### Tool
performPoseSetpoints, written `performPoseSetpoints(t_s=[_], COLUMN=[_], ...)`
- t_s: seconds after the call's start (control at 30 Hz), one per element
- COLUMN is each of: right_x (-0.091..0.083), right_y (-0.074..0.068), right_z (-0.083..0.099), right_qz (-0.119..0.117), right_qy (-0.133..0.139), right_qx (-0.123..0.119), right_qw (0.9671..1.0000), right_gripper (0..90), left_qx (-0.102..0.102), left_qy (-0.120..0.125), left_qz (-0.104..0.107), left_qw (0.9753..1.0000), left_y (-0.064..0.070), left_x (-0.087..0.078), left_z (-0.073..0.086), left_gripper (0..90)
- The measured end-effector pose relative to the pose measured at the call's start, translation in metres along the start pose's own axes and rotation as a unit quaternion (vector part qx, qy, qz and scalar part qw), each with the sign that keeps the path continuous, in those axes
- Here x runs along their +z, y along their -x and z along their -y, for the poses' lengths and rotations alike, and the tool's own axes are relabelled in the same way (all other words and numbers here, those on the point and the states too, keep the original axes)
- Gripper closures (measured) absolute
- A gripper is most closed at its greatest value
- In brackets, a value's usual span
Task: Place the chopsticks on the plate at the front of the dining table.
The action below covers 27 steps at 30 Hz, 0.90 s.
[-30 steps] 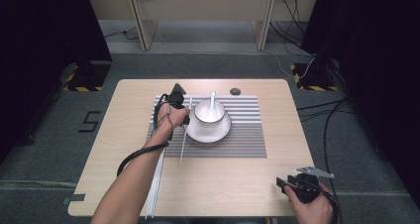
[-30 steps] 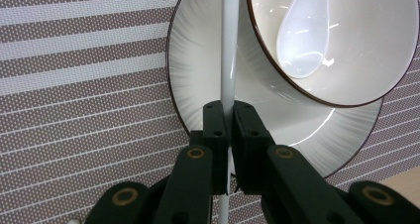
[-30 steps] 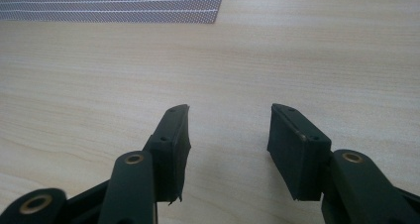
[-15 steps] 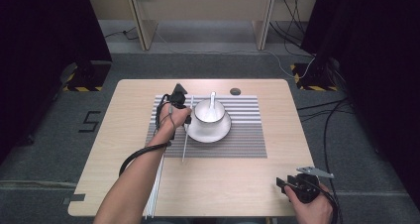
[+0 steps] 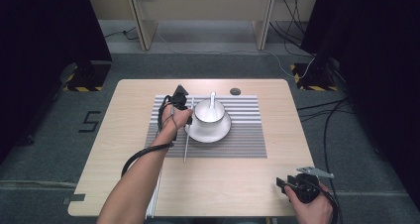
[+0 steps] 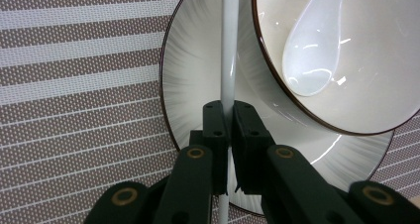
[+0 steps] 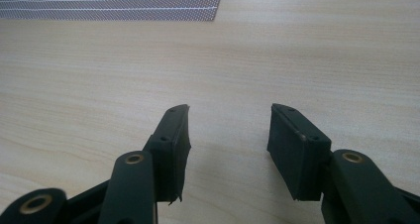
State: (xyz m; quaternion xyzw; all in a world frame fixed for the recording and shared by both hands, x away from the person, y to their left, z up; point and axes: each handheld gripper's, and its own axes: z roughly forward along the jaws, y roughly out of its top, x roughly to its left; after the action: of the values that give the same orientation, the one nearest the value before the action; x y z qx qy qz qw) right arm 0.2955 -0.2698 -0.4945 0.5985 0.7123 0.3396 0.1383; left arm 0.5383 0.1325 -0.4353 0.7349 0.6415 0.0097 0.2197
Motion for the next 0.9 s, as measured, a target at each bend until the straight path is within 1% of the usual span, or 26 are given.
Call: performPoseSetpoints(t_s=[0.33, 0.9], right_x=[0.001, 0.002], right_y=[0.0, 0.0], right_z=[0.0, 0.0], right_qz=[-0.001, -0.001], right_qy=[-0.001, -0.002], right_qx=[0.0, -0.002], right_qw=[1.0, 1.0], right_gripper=[50.8, 50.8], left_qx=[-0.002, -0.014], left_qy=[0.009, 0.011], left_qz=[-0.002, -0.01], left_qw=[1.0, 0.9998], left_y=[-0.001, -0.004], left_x=[0.007, 0.016], left_z=[0.001, 0.004], left_gripper=[85.1, 84.9])
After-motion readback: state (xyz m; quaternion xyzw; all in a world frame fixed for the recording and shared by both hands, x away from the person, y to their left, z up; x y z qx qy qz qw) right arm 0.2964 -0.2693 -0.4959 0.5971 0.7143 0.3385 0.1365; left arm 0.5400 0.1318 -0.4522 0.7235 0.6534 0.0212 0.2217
